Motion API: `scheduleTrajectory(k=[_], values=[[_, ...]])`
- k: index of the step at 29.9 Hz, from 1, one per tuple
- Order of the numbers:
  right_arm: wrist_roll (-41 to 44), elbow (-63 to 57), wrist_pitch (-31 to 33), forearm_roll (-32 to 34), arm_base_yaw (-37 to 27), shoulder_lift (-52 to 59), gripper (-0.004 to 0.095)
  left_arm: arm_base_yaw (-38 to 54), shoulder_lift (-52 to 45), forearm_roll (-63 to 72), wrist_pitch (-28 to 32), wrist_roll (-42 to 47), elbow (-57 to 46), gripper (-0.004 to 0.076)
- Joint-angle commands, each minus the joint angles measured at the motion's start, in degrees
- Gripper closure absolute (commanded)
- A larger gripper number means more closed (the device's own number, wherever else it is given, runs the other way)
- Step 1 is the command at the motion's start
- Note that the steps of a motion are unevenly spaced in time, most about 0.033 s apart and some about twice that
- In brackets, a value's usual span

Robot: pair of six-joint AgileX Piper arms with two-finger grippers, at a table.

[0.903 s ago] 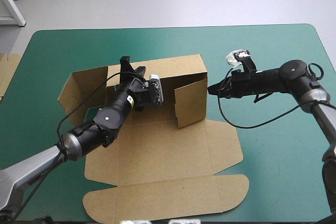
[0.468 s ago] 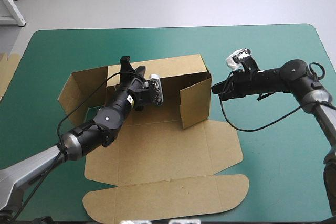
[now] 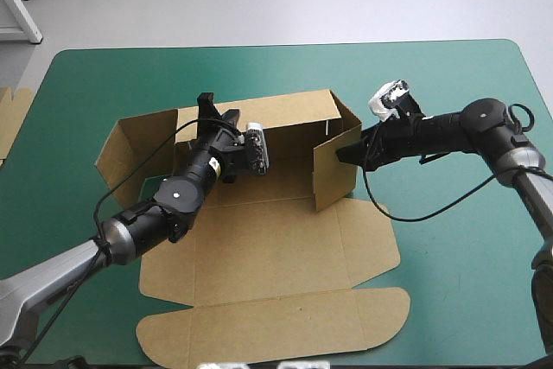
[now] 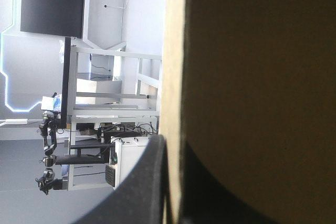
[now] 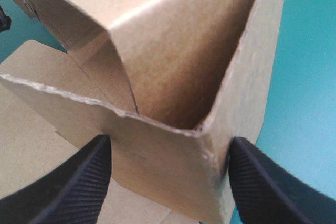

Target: Fold the box

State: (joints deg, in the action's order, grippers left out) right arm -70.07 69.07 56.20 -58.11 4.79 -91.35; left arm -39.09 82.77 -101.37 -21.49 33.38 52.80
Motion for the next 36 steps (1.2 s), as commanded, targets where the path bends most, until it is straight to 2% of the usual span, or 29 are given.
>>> scheduleTrajectory(k=[1,8,14,17,22,26,28,36], values=[[-4.7,1.3,0.4,-6.8,0.0,1.2,0.029,-0.4,-1.2,0.1,-0.6,1.3,1.0,0.0734],[-0.3,1.3,1.2,-6.4,0.0,-0.1,0.0317,-0.4,-1.2,0.1,-0.7,1.3,1.0,0.0734],[2.1,1.0,5.9,-4.5,0.0,0.0,0.036,-0.4,-1.2,0.1,-0.7,1.3,1.0,0.0734],[2.2,-1.1,5.3,-5.1,0.0,0.1,0.0378,-0.4,-1.2,0.1,-0.7,1.3,1.0,0.0734],[-3.1,-3.1,-3.8,-10.5,2.2,0.1,0.0378,-0.4,-1.2,0.1,-0.9,1.3,1.0,0.0734],[-5.6,-3.1,-16.0,-9.7,7.2,0.1,0.0378,-0.4,-1.2,0.1,-1.1,0.8,1.0,0.0734],[-6.4,-3.1,-19.8,-9.1,9.3,0.1,0.0378,-0.4,-1.2,0.1,-1.2,0.8,1.0,0.0734],[-5.7,-3.1,-22.3,-9.3,10.7,0.4,0.0378,-0.4,-1.2,0.1,-1.7,0.8,1.0,0.0734]])
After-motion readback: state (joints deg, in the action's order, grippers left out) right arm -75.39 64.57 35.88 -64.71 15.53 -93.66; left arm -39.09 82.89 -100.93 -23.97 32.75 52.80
